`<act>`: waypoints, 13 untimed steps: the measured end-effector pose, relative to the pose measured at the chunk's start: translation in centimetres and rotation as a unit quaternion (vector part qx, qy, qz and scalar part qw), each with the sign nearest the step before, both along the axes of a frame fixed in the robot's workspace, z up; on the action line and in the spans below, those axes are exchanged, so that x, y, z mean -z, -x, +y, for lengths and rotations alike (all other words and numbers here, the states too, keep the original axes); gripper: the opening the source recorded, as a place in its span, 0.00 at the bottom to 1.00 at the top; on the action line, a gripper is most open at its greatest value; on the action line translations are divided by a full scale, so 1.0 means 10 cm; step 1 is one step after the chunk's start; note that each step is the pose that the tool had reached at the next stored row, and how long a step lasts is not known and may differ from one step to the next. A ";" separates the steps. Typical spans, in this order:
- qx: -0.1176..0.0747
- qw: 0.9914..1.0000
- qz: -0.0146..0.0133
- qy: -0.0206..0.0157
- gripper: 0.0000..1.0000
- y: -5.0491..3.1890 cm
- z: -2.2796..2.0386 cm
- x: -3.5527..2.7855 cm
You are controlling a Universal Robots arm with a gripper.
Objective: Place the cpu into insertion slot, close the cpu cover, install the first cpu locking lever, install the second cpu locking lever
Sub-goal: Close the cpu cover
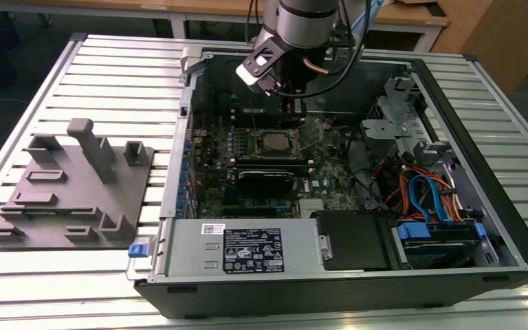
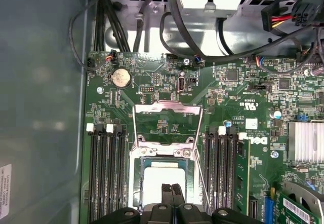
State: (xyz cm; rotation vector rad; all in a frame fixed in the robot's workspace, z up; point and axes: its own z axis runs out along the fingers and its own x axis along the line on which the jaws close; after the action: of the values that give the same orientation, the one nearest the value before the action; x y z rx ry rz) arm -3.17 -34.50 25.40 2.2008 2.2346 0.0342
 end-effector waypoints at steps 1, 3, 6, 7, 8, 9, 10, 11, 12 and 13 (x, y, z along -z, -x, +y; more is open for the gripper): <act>0.000 1.000 0.000 0.000 0.10 -0.001 0.000 -0.006; 0.000 1.000 0.000 0.000 0.10 -0.002 0.000 -0.030; 0.000 1.000 0.000 0.000 0.10 -0.003 0.000 -0.090; 0.000 1.000 0.000 0.000 0.10 -0.003 0.000 -0.111; 0.000 1.000 0.001 0.000 0.10 -0.002 0.000 -0.132; 0.000 1.000 0.001 0.000 0.10 -0.003 0.000 -0.145; 0.000 1.000 0.001 0.000 0.10 -0.003 0.000 -0.149; 0.000 1.000 0.001 0.000 0.10 -0.003 0.000 -0.149; 0.000 1.000 0.001 0.000 0.10 -0.003 0.000 -0.149; 0.000 1.000 0.001 0.000 0.10 -0.003 0.000 -0.149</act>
State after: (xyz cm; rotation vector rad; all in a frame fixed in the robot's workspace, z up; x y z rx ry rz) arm -3.14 -34.50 26.89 2.2015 2.2353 0.0330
